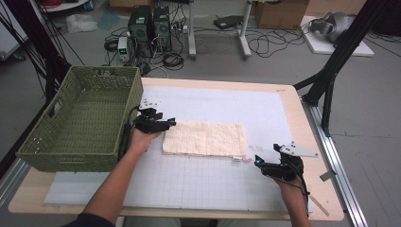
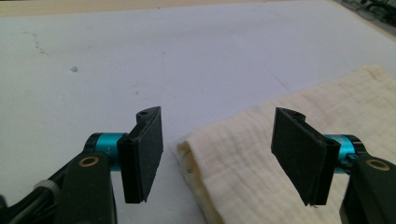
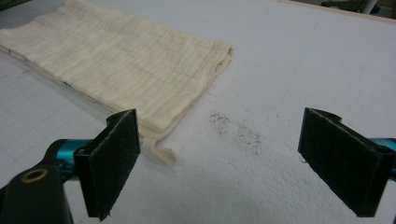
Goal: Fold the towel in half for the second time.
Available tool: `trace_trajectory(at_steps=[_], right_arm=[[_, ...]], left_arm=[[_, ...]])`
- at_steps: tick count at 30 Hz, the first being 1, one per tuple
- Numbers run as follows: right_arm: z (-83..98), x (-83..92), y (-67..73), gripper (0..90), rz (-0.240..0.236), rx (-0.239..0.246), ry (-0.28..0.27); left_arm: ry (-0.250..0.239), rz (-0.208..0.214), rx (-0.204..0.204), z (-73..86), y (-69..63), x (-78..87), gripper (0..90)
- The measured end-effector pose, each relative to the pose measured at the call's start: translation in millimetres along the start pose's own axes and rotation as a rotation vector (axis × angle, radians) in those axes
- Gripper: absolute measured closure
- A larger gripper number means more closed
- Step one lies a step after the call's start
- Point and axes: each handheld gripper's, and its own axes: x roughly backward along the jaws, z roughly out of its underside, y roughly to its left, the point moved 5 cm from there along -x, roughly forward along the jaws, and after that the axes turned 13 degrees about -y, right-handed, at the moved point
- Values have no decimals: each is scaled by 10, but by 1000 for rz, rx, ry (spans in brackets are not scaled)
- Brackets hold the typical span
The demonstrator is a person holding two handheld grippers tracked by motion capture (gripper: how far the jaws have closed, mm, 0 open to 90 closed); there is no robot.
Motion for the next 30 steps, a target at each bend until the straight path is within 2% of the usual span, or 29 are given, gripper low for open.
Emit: trace_trajectory(at_steps=[4,9,12,14,17,19,22,25,28,30], right_arm=[[8,-23,16,122,-10,-1,5],[19,-49,32,122,-18,-6,14],[22,-61,38,122,-23,-5,14],[22,-59,38,123,-24,-3,14],[26,-52,26,122,-23,-6,14],[30,-47,20,122,-21,-8,16],[32,-43,11,123,-20,-8,16],[26,-42,14,123,-19,-11,14],[23,-51,14,123,-19,-10,12],[25,-61,19,122,-22,-14,15]], left_arm=[[22,-22,-20,13,66,-65,377],[49,-11,-54,17,57,-132,400],[103,-26,-59,103,102,-165,411],[117,-25,-63,127,108,-177,418],[154,-24,-91,179,104,-196,471],[153,-30,-102,175,100,-197,495],[156,-26,-122,176,108,-185,550],[160,14,-145,179,69,-179,678],[165,22,-172,182,20,-186,801],[162,26,-173,182,19,-187,824]])
